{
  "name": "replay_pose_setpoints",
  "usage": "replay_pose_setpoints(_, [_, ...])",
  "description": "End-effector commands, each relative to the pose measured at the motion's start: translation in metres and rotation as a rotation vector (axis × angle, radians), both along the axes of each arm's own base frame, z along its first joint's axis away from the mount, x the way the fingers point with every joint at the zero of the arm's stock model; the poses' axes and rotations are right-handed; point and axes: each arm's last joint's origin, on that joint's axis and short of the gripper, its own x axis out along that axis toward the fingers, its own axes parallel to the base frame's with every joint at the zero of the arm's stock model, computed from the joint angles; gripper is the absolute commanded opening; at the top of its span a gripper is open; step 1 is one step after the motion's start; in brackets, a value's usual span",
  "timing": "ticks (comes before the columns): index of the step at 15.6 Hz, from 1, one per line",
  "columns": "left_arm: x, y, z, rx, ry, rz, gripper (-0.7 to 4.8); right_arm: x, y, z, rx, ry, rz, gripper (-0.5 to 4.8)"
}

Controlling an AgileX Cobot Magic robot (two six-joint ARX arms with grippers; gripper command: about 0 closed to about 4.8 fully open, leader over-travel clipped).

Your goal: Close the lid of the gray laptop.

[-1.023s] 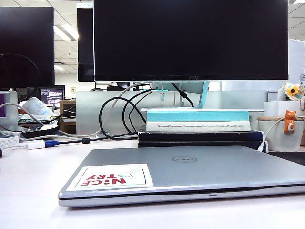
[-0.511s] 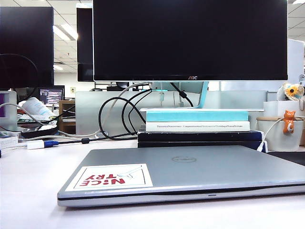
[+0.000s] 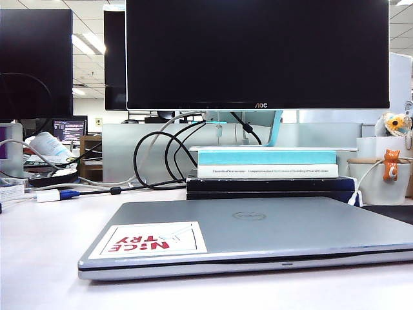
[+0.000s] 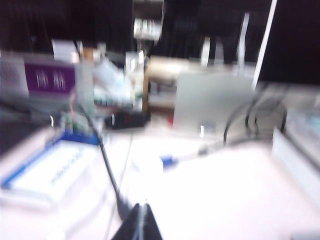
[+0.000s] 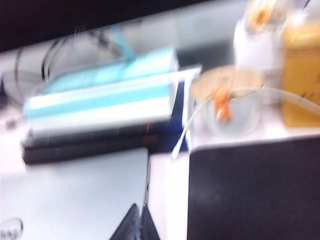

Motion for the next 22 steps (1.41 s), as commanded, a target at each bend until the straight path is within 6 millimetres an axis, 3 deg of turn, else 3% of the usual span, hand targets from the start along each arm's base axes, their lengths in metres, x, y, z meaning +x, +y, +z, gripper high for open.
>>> replay_pose_setpoints(1, [0.001,0.0,-0.008,0.004,0.0,-0.018,-0.06,0.0,0.0,0.001,-0.053,-0.037,-0.016,-0.01])
replay_pose_setpoints(4, [0.0,0.009,-0.01,-0.056,0.011,-0.037,-0.06,0.0,-0.001,0.003,-0.052,-0.053,-0.03,-0.01])
replay_pose_setpoints(5, [-0.001,0.021,-0.02,-0.095,0.115,0.028,-0.06,0.0,-0.001,0.003,-0.073,-0.052,-0.026,-0.01])
replay_pose_setpoints(7, [-0.002,0.03,-0.025,-0.138,0.155,0.15,-0.06,0.0,-0.002,-0.002,-0.101,-0.006,-0.071,-0.01])
replay_pose_setpoints(11, [-0.002,0.027,-0.027,-0.238,0.174,0.149,-0.06,0.001,-0.004,-0.003,-0.105,0.01,-0.137,-0.01])
replay_pose_setpoints(14, [-0.001,0.01,-0.029,-0.078,0.212,-0.016,-0.06,0.0,-0.002,0.003,-0.097,-0.046,-0.065,-0.01])
replay_pose_setpoints(18, [-0.005,-0.003,-0.039,0.075,0.317,0.036,-0.06,0.0,-0.002,-0.004,-0.115,0.027,-0.078,-0.01])
replay_pose_setpoints(20, [-0.002,-0.01,-0.02,0.011,0.128,-0.164,-0.06,0.0,-0.002,0.003,-0.087,-0.046,-0.082,-0.01])
replay_pose_setpoints(22, [-0.004,-0.009,-0.001,-0.057,0.075,-0.17,-0.06,0.0,-0.002,0.016,-0.052,-0.167,-0.063,-0.01])
